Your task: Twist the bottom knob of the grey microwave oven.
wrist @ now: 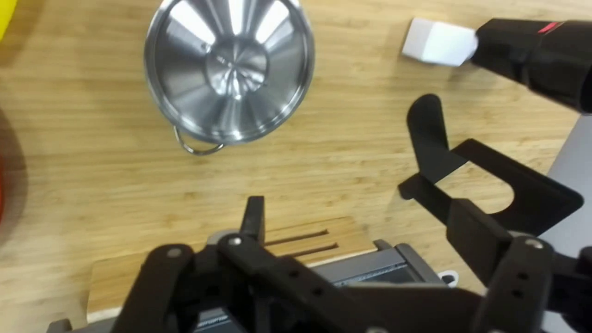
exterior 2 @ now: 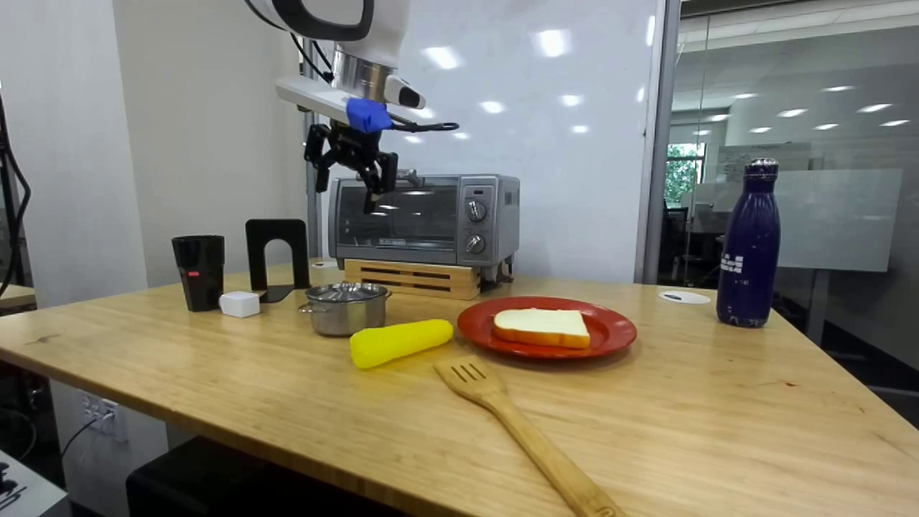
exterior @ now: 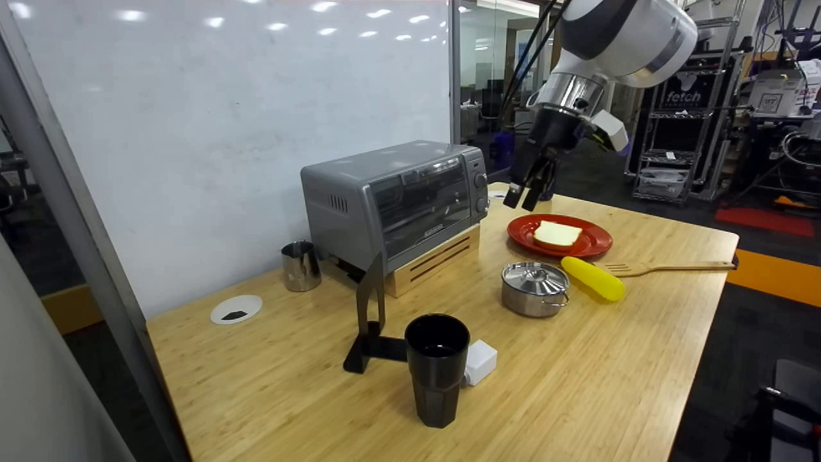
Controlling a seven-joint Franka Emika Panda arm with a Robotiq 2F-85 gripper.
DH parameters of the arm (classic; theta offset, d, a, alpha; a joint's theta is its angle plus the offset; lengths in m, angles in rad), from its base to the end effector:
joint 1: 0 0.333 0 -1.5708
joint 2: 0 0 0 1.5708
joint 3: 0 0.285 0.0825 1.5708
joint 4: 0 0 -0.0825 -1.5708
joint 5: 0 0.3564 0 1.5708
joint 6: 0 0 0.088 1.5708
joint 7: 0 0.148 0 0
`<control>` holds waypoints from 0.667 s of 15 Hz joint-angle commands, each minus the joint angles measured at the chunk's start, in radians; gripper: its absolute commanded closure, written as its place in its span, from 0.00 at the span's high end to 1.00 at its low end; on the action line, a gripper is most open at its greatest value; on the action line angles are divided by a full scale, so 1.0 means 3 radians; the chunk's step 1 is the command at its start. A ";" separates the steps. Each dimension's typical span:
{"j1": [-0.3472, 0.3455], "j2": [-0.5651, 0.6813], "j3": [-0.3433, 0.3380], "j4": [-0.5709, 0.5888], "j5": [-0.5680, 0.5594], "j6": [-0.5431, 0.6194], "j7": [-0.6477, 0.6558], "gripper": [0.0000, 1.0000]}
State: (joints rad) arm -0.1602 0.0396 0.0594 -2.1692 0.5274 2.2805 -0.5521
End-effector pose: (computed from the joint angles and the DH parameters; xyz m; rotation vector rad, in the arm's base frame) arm 0.5320 -0.0261 0.3333 -2.7550 -0.1615 -0.2774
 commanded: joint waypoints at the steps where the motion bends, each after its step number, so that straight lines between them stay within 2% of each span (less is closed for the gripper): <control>1: 0.0101 -0.0189 -0.0184 -0.0039 -0.0170 -0.0563 0.0250 1.00; 3: 0.0118 -0.0248 -0.0254 -0.0040 -0.0400 -0.0751 0.0469 1.00; 9: 0.0136 -0.0445 -0.0353 -0.0177 -0.1585 -0.0950 0.1198 1.00; 10: 0.0150 -0.0306 -0.0378 -0.0050 -0.1346 -0.0896 0.1046 1.00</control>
State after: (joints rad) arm -0.1376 -0.0527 -0.0317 -2.1865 0.1218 2.0135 -0.2376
